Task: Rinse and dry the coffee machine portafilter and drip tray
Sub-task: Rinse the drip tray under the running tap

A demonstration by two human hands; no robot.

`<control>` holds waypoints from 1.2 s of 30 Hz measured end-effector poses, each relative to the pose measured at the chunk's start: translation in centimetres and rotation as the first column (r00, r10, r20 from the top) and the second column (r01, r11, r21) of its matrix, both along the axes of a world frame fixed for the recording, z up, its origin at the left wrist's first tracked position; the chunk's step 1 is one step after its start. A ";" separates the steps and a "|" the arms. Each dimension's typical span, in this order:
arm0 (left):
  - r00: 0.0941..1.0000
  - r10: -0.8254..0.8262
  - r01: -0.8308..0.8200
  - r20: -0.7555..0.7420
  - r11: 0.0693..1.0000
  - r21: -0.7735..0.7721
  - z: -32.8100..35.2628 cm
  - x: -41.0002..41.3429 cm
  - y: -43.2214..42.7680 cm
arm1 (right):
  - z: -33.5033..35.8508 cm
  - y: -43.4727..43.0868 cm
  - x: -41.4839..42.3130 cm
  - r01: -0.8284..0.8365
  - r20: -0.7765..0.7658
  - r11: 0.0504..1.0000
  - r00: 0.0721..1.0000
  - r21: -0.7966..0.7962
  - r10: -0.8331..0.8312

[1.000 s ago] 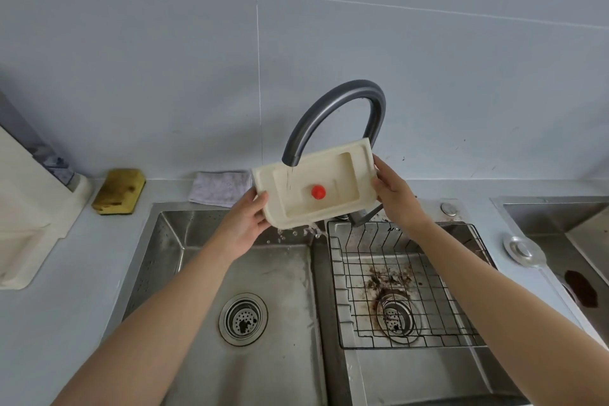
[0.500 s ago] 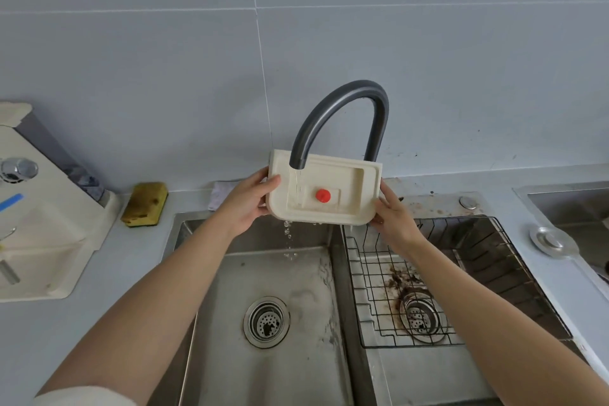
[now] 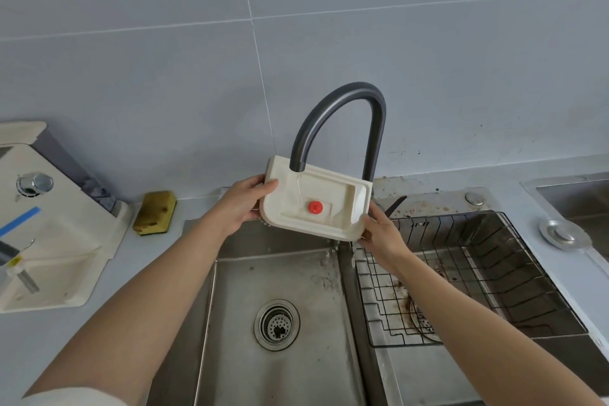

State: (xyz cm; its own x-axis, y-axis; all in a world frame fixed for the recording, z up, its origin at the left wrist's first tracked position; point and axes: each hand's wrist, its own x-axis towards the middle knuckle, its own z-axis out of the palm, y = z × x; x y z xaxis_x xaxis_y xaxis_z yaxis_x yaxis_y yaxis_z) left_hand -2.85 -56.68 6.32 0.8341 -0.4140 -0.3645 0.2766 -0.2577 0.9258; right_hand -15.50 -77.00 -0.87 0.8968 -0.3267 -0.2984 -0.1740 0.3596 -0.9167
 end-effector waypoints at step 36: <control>0.984 0.127 -0.117 -0.126 0.989 0.087 -2.3 -2.2 7.1 | 0.7 4.7 0.2 -0.216 -0.312 0.958 0.938 -0.186 0.151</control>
